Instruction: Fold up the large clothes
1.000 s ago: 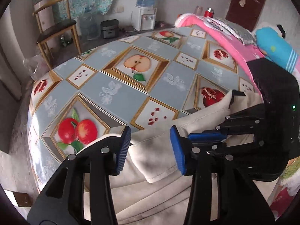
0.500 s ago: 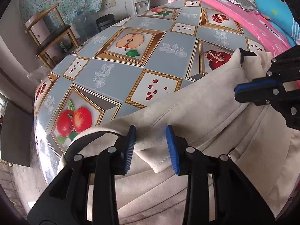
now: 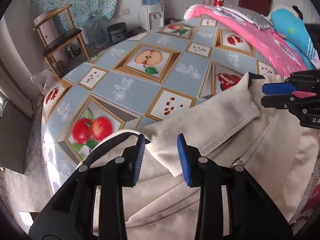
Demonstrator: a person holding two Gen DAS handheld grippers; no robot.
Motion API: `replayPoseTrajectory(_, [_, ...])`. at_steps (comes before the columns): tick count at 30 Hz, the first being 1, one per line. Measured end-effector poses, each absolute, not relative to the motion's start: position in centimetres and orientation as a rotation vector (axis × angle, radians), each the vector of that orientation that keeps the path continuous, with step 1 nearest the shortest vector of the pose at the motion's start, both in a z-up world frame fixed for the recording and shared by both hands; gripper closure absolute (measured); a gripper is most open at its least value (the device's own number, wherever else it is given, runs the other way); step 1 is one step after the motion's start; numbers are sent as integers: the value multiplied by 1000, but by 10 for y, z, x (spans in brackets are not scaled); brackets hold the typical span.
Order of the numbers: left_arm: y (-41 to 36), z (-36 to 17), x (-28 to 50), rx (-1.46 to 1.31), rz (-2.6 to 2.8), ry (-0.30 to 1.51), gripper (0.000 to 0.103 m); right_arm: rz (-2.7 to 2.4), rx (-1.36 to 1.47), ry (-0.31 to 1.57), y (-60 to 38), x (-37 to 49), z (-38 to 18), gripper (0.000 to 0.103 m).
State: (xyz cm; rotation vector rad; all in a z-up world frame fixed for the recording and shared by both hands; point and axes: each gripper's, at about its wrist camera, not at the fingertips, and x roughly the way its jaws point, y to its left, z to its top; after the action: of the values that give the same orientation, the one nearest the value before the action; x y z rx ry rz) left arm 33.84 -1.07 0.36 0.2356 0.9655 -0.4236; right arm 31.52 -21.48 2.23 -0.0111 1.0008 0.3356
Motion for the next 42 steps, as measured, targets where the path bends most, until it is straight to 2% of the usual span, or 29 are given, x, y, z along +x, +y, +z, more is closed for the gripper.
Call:
replayPoseTrajectory(2, [8, 24, 327, 182, -420, 933, 70, 323, 36, 951, -228, 294, 40, 50])
replayPoseTrajectory(4, [27, 40, 313, 133, -404, 916, 70, 326, 75, 928, -235, 275, 51, 49])
replayPoseTrajectory(6, [47, 50, 297, 75, -391, 914, 70, 325, 108, 912, -237, 259, 57, 42])
replayPoseTrajectory(10, [82, 49, 263, -29, -358, 942, 70, 335, 131, 903, -226, 235, 55, 36])
replayPoseTrajectory(16, [113, 20, 219, -149, -334, 1000, 69, 395, 114, 1013, -182, 222, 7, 36])
replayPoseTrajectory(21, [118, 5, 203, -139, -285, 1010, 69, 363, 45, 1099, -162, 220, -35, 36])
replayPoseTrajectory(24, [120, 3, 204, -85, -230, 989, 68, 369, 89, 1088, -168, 217, -38, 35])
replayPoseTrajectory(26, [123, 5, 206, -57, -192, 958, 57, 371, 113, 1088, -171, 217, -39, 35])
replayPoseTrajectory(31, [147, -6, 234, -124, -162, 978, 49, 361, 83, 1087, -167, 216, -38, 35])
replayPoseTrajectory(36, [172, -34, 263, -321, -261, 1069, 50, 357, 86, 1089, -167, 217, -37, 35])
replayPoseTrajectory(39, [176, -28, 261, -423, -388, 1004, 51, 352, 83, 1088, -167, 216, -38, 35])
replayPoseTrajectory(42, [167, -11, 249, -393, -487, 924, 51, 349, 81, 1088, -166, 216, -38, 35])
